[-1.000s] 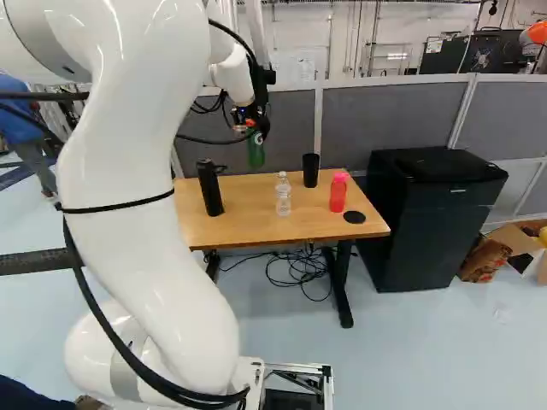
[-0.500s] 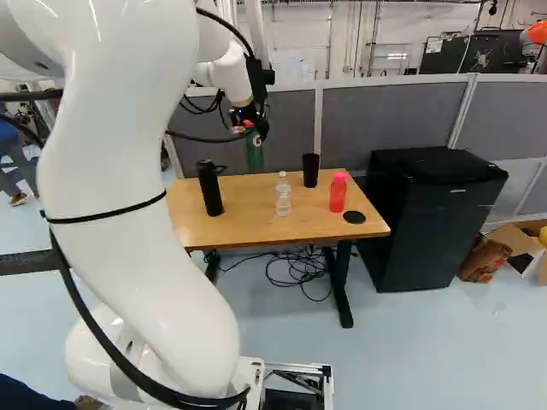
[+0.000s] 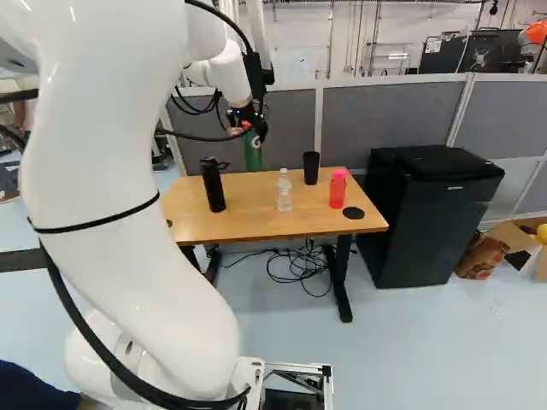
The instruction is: Pick up the green bottle from the table
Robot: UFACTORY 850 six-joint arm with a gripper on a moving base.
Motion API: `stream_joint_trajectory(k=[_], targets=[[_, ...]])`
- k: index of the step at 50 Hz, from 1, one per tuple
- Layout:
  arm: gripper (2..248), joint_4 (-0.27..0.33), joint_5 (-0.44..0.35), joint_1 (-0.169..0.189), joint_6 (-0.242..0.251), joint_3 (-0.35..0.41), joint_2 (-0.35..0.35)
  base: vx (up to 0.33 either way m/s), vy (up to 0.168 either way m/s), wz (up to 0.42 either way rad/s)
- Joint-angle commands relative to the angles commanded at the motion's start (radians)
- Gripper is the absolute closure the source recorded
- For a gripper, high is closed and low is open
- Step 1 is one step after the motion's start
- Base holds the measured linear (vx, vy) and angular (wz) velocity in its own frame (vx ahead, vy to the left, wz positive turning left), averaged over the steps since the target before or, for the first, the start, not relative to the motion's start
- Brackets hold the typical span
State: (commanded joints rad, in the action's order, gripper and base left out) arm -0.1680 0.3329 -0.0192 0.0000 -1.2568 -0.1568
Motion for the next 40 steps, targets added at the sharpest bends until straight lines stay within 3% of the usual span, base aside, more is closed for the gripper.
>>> stream_joint_trajectory(k=[40], targets=[[128, 0.000, 0.000, 0.000, 0.000, 0.000, 0.000, -0.195, -0.005, 0.005]])
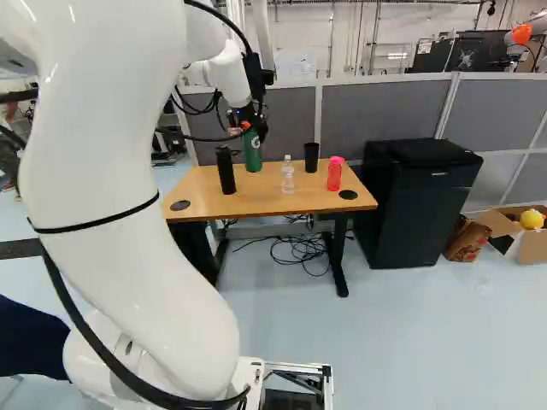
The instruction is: Pick up the green bottle from the table
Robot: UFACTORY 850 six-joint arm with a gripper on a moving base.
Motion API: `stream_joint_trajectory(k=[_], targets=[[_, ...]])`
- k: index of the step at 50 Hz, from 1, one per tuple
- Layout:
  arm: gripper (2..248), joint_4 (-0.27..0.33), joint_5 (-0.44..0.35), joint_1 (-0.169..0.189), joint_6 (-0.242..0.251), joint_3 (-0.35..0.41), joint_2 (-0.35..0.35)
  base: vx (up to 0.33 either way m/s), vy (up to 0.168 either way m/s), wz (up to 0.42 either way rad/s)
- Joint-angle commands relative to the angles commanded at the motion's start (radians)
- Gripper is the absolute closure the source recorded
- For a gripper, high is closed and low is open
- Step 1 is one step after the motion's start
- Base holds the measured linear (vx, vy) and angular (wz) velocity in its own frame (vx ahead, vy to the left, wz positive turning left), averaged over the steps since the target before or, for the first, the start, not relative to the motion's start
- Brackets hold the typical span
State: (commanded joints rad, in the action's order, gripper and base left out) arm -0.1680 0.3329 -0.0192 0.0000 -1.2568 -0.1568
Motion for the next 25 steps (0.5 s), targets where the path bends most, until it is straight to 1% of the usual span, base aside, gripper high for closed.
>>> stream_joint_trajectory(k=[22, 23, 25], targets=[[128, 0.000, 0.000, 0.000, 0.000, 0.000, 0.000, -0.180, -0.004, 0.000], [128, 0.000, 0.000, 0.000, 0.000, 0.019, 0.017, -0.165, -0.008, -0.010], [128, 0.000, 0.000, 0.000, 0.000, 0.026, 0.024, -0.120, -0.009, -0.023]])
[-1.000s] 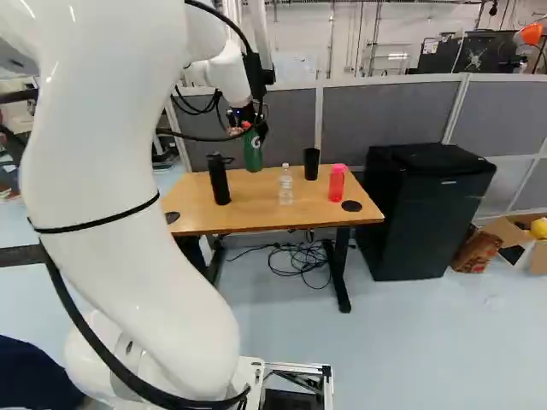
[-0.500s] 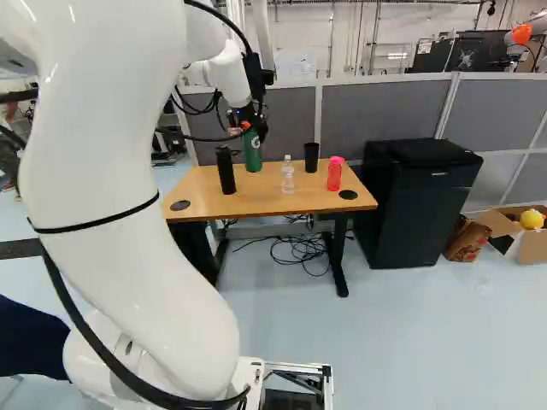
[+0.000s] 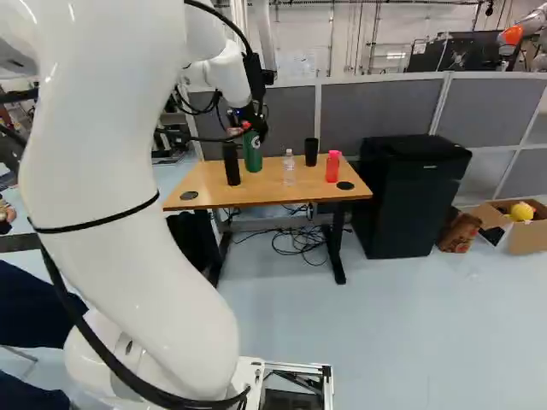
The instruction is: Pick up the green bottle from the table
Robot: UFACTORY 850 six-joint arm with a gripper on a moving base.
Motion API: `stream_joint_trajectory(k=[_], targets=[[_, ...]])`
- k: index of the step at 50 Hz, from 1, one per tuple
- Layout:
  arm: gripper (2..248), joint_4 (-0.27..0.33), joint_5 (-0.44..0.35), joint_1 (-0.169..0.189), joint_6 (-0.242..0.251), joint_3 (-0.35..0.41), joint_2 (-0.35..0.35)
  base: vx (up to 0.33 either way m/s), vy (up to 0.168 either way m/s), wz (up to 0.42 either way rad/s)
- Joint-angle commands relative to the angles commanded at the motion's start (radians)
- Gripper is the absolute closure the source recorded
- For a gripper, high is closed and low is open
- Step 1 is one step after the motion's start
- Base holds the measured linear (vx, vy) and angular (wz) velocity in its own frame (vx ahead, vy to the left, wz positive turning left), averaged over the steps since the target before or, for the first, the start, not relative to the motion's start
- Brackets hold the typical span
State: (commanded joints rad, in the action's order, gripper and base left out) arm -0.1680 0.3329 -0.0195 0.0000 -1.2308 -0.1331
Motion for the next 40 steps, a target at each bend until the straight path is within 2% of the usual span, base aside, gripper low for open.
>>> stream_joint_trajectory(k=[21, 40], targets=[[128, 0.001, -0.009, 0.000, 0.000, 0.024, 0.017, -0.010, 0.000, 0.000], [128, 0.008, -0.056, 0.001, 0.000, 0.068, 0.033, 0.000, 0.000, 0.000]])
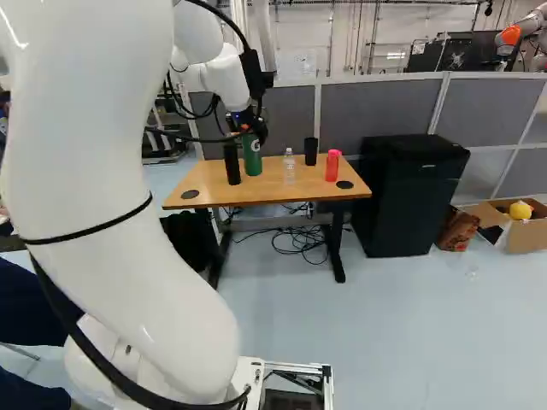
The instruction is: Pick up the green bottle from the table
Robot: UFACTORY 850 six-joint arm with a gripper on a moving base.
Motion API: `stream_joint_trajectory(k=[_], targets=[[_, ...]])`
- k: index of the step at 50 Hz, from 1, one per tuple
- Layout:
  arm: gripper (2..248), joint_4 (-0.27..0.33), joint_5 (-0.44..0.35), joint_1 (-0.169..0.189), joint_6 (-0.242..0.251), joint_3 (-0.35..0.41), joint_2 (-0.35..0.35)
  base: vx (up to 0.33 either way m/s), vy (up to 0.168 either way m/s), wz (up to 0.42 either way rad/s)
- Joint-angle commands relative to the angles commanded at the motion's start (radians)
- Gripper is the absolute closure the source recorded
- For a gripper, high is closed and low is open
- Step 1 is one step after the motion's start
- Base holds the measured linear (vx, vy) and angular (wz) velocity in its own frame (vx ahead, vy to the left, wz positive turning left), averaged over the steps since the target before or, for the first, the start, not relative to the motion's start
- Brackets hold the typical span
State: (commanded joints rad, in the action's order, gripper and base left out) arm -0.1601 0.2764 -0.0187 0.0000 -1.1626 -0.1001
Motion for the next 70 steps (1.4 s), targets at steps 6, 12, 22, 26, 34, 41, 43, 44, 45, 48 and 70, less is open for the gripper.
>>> stream_joint_trajectory(k=[6, 12, 22, 26, 34, 41, 43, 44, 45, 48, 70], targets=[[128, 0.003, -0.023, 0.000, 0.000, 0.022, 0.008, 0.000, 0.000, 0.000], [128, 0.007, -0.051, 0.001, 0.000, 0.047, 0.017, 0.000, 0.000, 0.000], [128, 0.015, -0.105, 0.002, 0.000, 0.098, 0.035, 0.000, 0.000, 0.000], [128, 0.018, -0.130, 0.002, 0.000, 0.122, 0.043, 0.000, 0.000, 0.000], [128, 0.026, -0.185, 0.003, 0.000, 0.173, 0.061, 0.000, 0.000, 0.000], [128, 0.034, -0.241, 0.004, 0.000, 0.226, 0.080, 0.000, 0.000, 0.000], [128, 0.036, -0.258, 0.004, 0.000, 0.241, 0.085, 0.000, 0.000, 0.000], [128, 0.037, -0.266, 0.004, 0.000, 0.249, 0.088, 0.000, 0.000, 0.000], [128, 0.038, -0.275, 0.004, 0.000, 0.257, 0.091, 0.000, 0.000, 0.000], [128, 0.042, -0.301, 0.005, 0.000, 0.282, 0.099, 0.000, 0.000, 0.000], [128, 0.073, -0.524, 0.009, 0.000, 0.491, 0.173, 0.000, 0.000, 0.000]])
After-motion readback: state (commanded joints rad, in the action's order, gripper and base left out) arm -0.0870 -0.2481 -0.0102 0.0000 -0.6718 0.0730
